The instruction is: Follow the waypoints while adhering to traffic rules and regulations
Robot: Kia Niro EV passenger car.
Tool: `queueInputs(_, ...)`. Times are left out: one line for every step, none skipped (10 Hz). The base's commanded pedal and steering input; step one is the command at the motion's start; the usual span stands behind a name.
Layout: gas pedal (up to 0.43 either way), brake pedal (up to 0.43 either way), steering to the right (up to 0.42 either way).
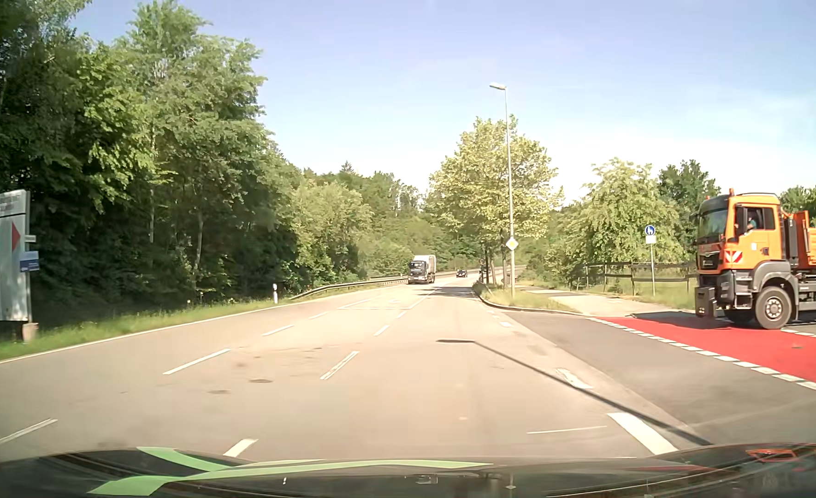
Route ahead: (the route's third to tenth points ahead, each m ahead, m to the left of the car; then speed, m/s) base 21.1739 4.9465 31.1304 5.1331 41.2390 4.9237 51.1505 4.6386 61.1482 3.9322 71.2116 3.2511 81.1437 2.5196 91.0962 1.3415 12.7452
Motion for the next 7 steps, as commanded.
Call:
queueInputs(0.0, 0.0, 0.003)
queueInputs(0.0, 0.0, 0.002)
queueInputs(0.0, 0.0, 0.002)
queueInputs(0.0, 0.0, 0.002)
queueInputs(0.0, 0.0, 0.002)
queueInputs(0.0, 0.0, 0.002)
queueInputs(0.0, 0.0, 0.002)
